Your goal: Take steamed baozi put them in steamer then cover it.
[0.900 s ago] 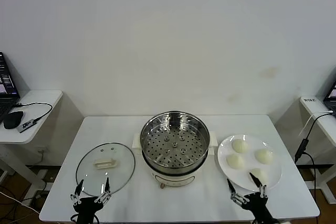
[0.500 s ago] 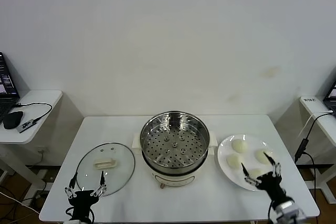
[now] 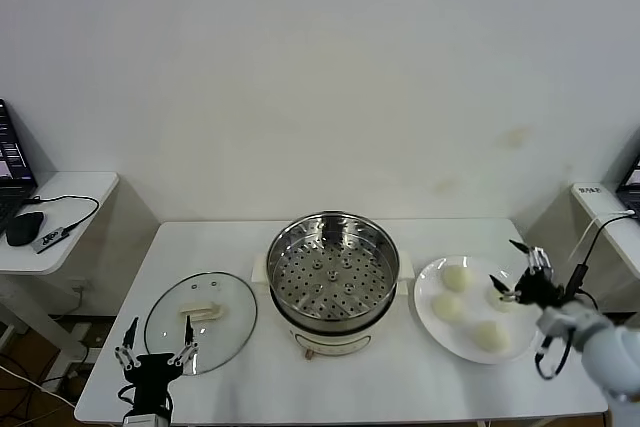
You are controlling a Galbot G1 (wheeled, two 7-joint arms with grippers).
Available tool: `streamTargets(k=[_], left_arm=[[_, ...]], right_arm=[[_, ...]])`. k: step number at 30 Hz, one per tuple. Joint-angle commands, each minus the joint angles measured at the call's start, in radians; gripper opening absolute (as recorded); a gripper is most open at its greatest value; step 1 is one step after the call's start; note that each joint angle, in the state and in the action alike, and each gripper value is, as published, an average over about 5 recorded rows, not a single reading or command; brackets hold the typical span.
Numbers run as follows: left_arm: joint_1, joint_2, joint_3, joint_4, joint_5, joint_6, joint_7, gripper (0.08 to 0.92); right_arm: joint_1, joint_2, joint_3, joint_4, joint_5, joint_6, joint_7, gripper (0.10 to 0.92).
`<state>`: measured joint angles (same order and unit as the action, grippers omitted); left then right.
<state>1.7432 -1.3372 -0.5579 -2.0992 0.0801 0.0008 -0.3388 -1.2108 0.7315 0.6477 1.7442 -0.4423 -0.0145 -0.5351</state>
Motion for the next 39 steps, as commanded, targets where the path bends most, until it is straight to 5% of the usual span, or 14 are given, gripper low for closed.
streamTargets(k=[1,13,39], left_arm=[[-0.003,-0.001,0.001,-0.001,0.060,-0.003,-0.014,0.823],[0.006,-0.002,-0.023,0.001,0.067,-0.005,-0.022,0.823],[-0.007,0.003,-0.048,0.021,0.063,-0.004,-0.017,0.823]], right_arm=[[0.651,-0.308,-0.591,-0.288,0.087,-0.058,-0.456,0.823],[1.100,-0.150,-1.150,-0.552,0.144,-0.012,-0.612,0.823],[1.078,0.097,-1.193,-0.754,0.087,-0.040,-0.530,0.822]])
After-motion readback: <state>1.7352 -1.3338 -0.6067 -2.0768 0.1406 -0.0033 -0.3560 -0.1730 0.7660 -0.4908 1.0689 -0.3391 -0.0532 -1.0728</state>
